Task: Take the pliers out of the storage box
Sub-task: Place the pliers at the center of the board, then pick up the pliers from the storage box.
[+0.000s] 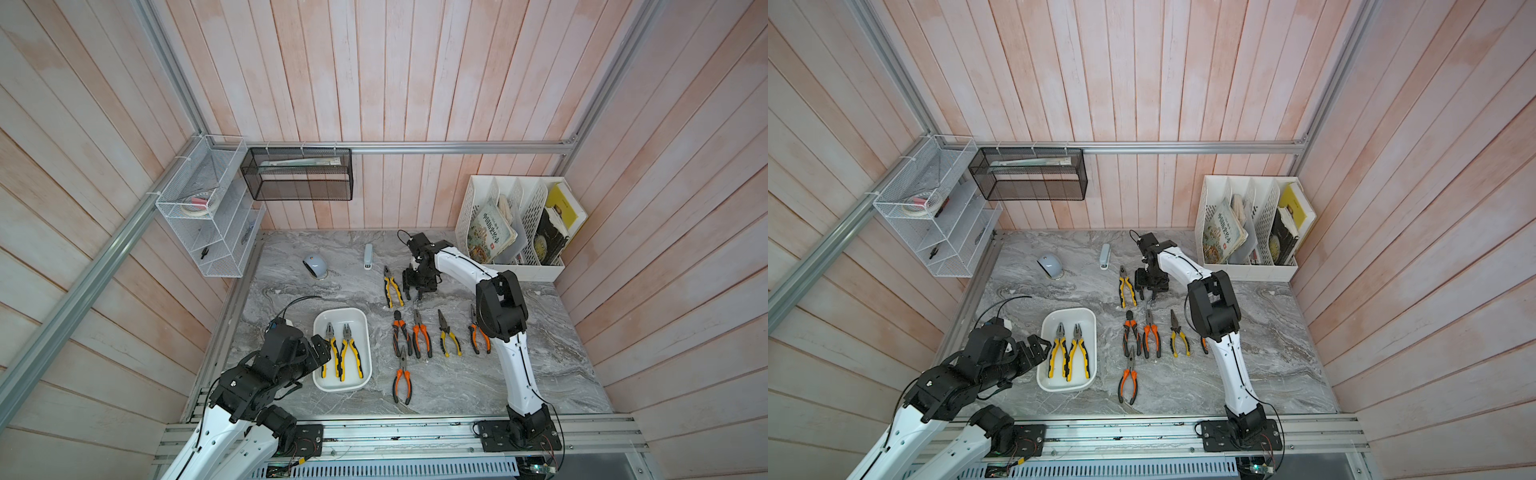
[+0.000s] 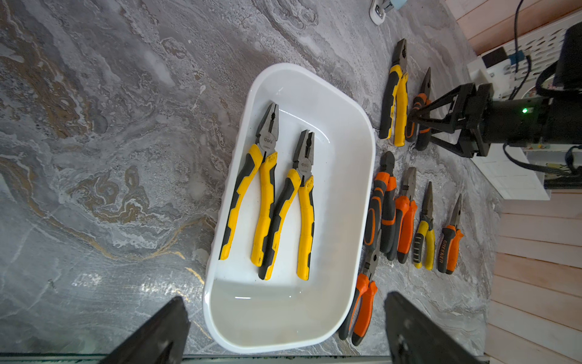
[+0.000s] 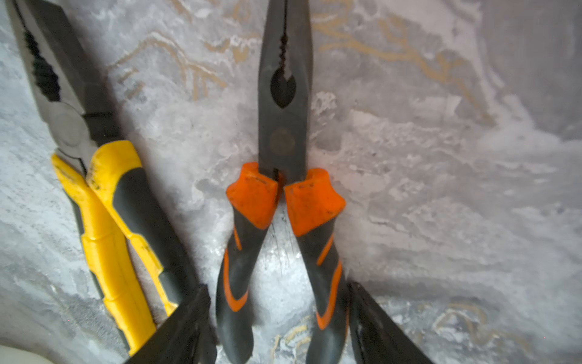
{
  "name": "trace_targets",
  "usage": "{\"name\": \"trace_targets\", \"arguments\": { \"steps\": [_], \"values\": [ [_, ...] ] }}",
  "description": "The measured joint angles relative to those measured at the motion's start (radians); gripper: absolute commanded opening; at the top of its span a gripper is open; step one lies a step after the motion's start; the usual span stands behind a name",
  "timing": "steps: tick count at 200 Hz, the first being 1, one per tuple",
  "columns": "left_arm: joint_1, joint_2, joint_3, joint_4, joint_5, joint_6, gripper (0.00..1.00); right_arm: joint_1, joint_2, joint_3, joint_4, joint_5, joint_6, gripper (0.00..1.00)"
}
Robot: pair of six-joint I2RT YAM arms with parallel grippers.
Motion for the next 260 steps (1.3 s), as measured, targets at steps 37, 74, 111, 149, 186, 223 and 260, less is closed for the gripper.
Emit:
{"name": "trace_targets", "arguments": {
  "steps": [37,74,111,149,186,223,260],
  "values": [
    [0.0,-0.003,-0.003,-0.006,0.0,0.0,1.0,0.013,-0.007,0.004,-0.033,0.037,-0.002,0.75],
    [0.0,-0.003,-0.003,-0.006,-0.001,0.002,1.0,0.045,-0.09,0.02,-0.079,0.08,-0.005,0.74],
    [0.0,0.0,-0.002,-0.017,-0.005,0.013,1.0,0.124,-0.231,0.041,-0.092,0.099,0.001,0.72],
    [0.0,0.002,0.015,-0.056,-0.016,0.027,1.0,0.298,-0.337,-0.021,-0.053,0.102,0.049,0.68],
    [0.0,0.005,0.059,-0.089,-0.036,0.043,1.0,0.475,-0.352,-0.108,-0.011,0.093,0.118,0.64],
    [0.0,0.003,0.076,-0.103,-0.047,0.05,1.0,0.568,-0.347,-0.122,0.025,0.085,0.164,0.57],
    [0.0,-0.01,0.082,-0.111,-0.058,0.049,1.0,0.597,-0.303,-0.146,0.064,0.068,0.185,0.5]
  ]
}}
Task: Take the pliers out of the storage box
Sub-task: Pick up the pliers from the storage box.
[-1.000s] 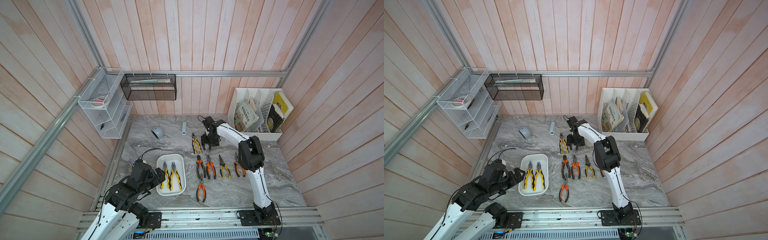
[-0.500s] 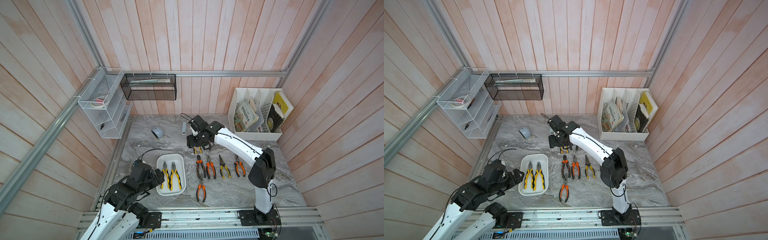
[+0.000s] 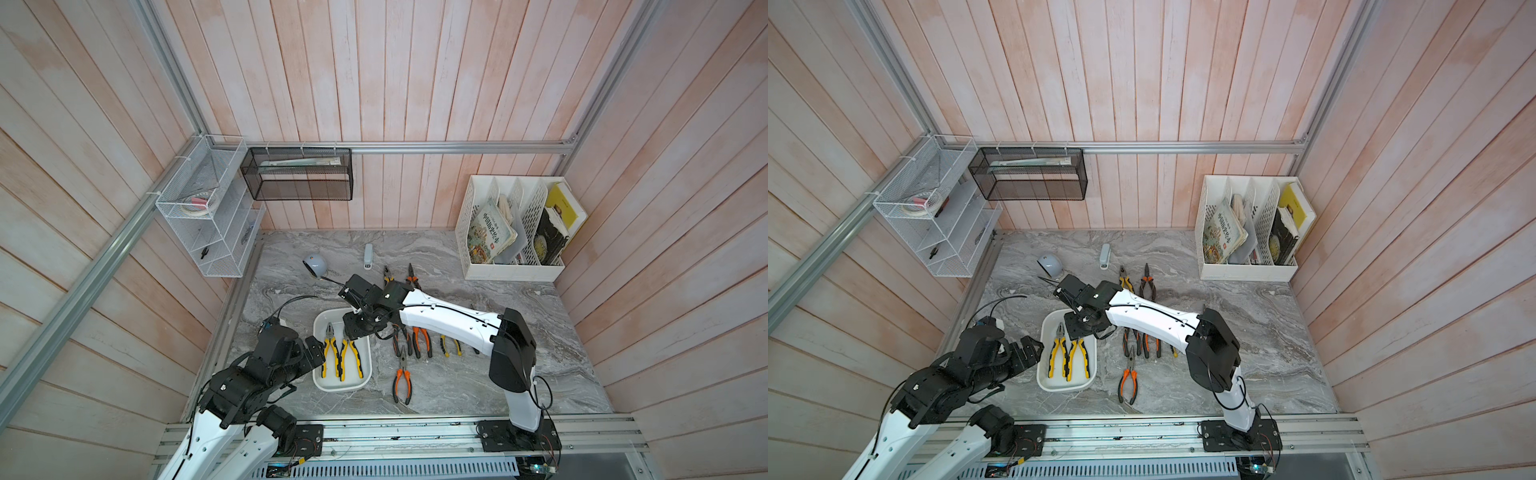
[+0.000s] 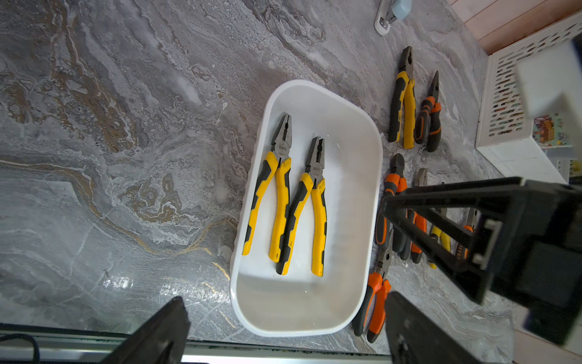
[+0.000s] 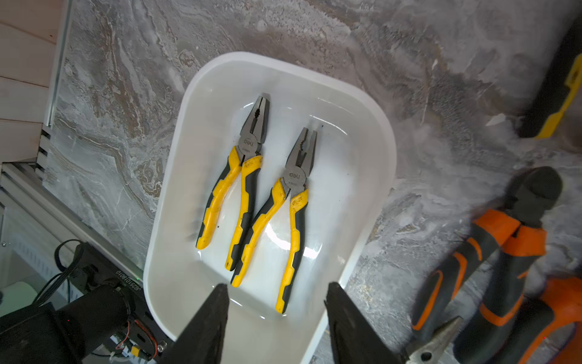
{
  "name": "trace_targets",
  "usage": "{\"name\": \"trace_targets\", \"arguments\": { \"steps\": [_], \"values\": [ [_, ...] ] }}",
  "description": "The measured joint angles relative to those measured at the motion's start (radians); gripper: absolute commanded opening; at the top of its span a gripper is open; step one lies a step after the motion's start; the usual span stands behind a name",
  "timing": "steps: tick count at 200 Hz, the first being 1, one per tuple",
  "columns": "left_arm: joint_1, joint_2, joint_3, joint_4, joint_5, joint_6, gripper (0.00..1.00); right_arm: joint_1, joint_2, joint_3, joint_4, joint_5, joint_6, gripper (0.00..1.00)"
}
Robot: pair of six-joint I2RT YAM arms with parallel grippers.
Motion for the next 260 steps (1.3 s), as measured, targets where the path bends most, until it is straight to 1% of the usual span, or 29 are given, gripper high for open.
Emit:
{"name": "trace_targets", "arguments": {
  "steps": [65,122,185,260],
  "values": [
    [0.0,-0.006,0.005,-0.004,-0.003,0.006,1.0,0.053,0.098,-0.077,0.041,-0.052,0.024,0.48],
    [0.0,-0.006,0.021,-0.006,-0.003,0.012,1.0,0.058,0.113,-0.096,0.078,-0.065,0.04,0.47],
    [0.0,-0.021,0.021,-0.009,-0.003,0.011,1.0,0.071,0.22,0.015,0.016,-0.03,0.039,0.47],
    [0.0,-0.021,0.021,-0.009,-0.003,0.011,1.0,0.077,0.235,0.08,-0.084,0.015,0.04,0.46]
  ]
}}
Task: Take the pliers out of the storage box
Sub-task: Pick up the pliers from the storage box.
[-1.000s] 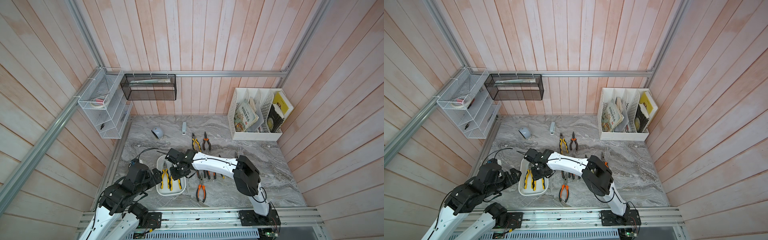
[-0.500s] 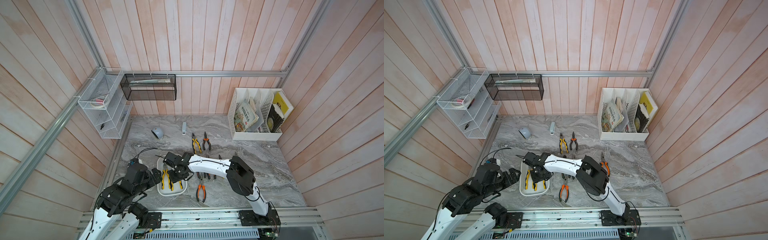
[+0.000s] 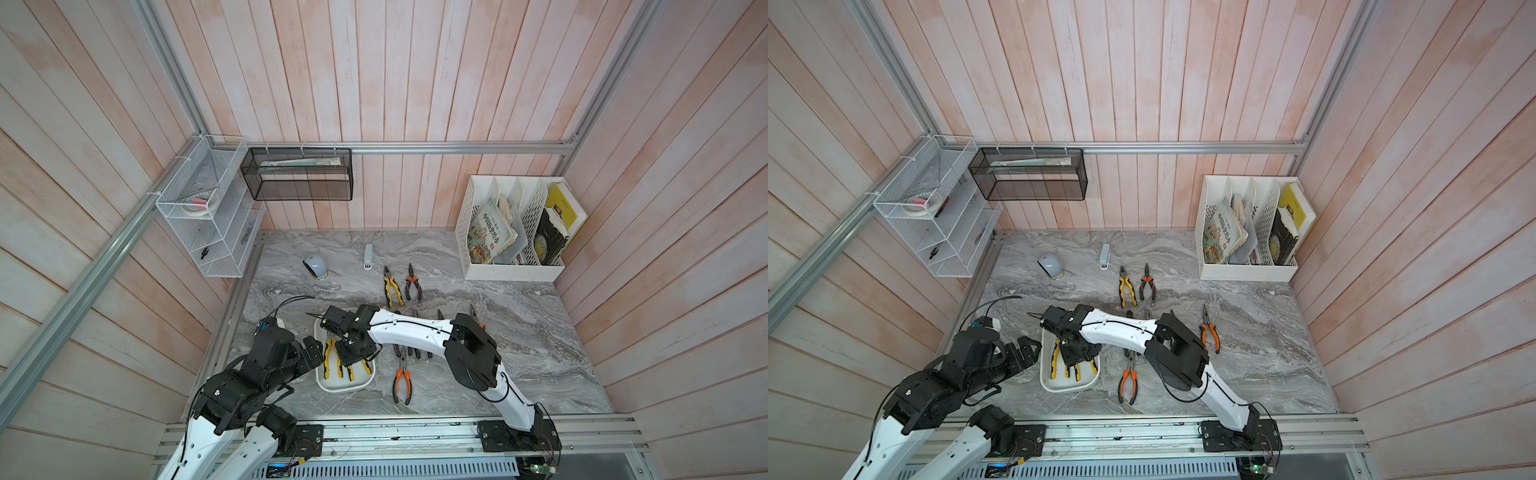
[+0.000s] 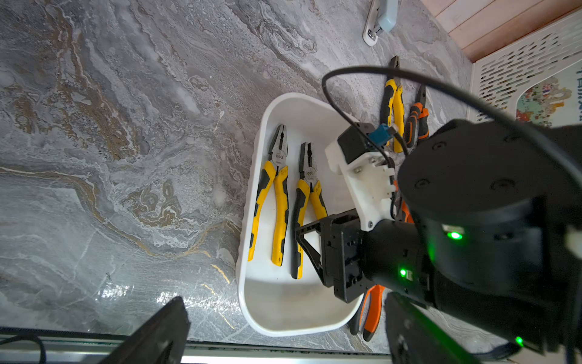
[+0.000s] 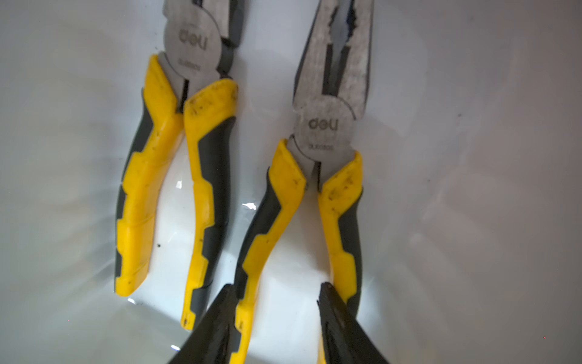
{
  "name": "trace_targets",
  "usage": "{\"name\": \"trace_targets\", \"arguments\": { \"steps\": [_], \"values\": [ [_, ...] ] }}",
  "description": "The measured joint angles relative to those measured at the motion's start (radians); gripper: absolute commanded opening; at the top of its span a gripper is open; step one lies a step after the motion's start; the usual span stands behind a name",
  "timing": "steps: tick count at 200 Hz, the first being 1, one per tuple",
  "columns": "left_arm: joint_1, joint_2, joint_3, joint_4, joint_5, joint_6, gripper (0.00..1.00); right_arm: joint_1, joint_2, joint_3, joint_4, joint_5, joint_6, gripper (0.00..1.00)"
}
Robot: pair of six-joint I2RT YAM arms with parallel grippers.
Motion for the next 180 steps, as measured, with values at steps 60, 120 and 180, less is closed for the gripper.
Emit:
{"name": "trace_targets", "arguments": {
  "steps": [60,120,180],
  "values": [
    [0.0,-0.016,0.0,-0.004,0.0,0.0,1.0,0.0,0.046,0.041,-0.018,-0.011,0.003,0.39],
    [0.0,-0.023,0.0,-0.011,0.0,0.0,1.0,0.0,0.088,0.092,-0.028,-0.016,0.021,0.14],
    [0.0,-0.026,0.0,-0.01,0.0,0.001,1.0,0.005,0.068,0.089,-0.022,0.032,0.052,0.0]
  ]
}}
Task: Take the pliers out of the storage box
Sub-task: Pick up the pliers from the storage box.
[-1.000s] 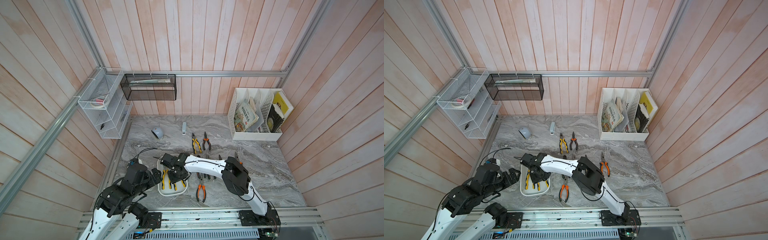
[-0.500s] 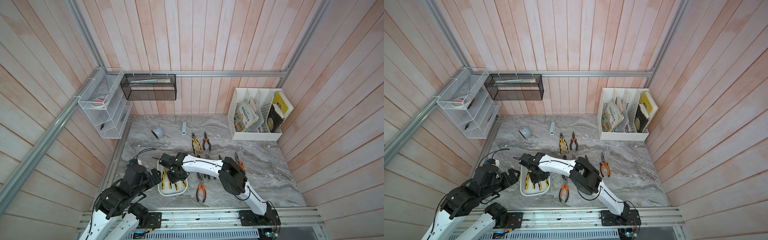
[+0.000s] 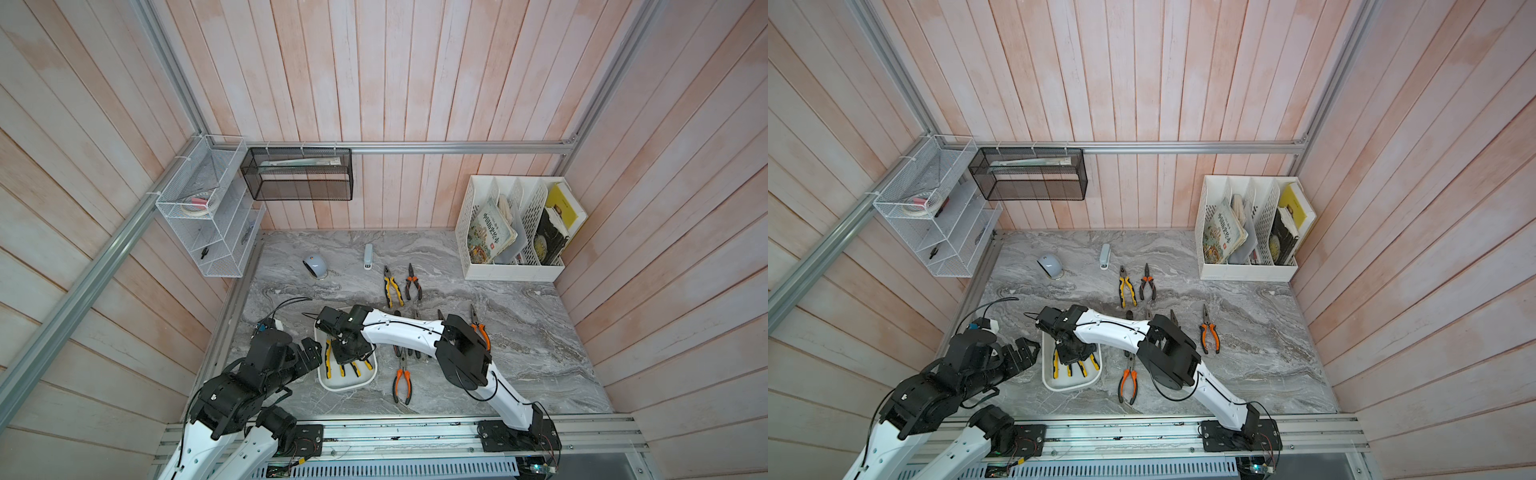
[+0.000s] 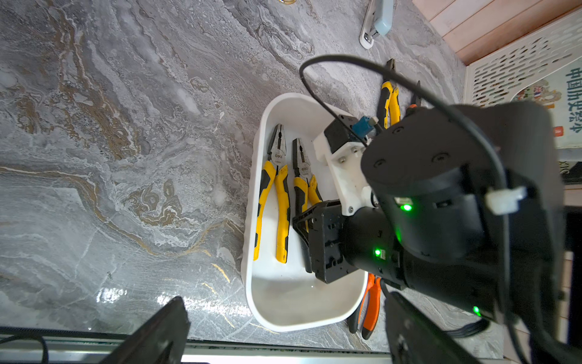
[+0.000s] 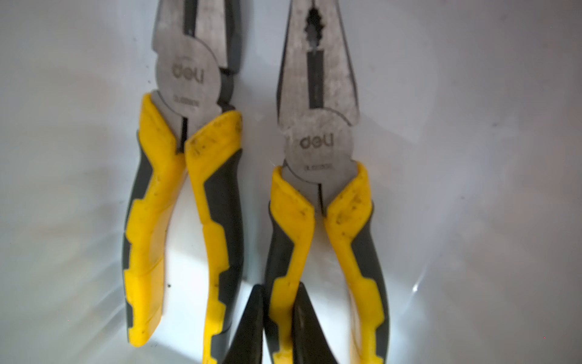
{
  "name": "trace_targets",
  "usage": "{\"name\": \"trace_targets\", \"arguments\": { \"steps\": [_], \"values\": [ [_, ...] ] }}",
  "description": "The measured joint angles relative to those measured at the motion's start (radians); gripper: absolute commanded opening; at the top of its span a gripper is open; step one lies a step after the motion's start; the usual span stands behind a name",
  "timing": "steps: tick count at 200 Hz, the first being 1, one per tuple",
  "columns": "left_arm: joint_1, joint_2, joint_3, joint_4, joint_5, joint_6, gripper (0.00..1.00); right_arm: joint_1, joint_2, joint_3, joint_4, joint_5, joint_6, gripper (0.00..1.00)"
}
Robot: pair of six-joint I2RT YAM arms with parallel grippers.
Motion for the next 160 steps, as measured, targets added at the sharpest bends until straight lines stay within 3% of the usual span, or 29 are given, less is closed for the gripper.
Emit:
{"name": "trace_targets", "arguments": {
  "steps": [101,124,160],
  "values": [
    [0.0,0.0,0.0,0.013,0.01,0.004,1.0,0.039,-0.274,-0.036,-0.061,0.196,0.142,0.0],
    [0.0,0.002,0.0,0.018,0.024,0.006,1.0,0.059,-0.397,-0.197,-0.055,0.227,0.211,0.0],
    [0.0,0.018,0.0,0.019,0.031,0.019,1.0,0.07,-0.657,-0.592,-0.006,0.23,0.34,0.0]
  ]
}}
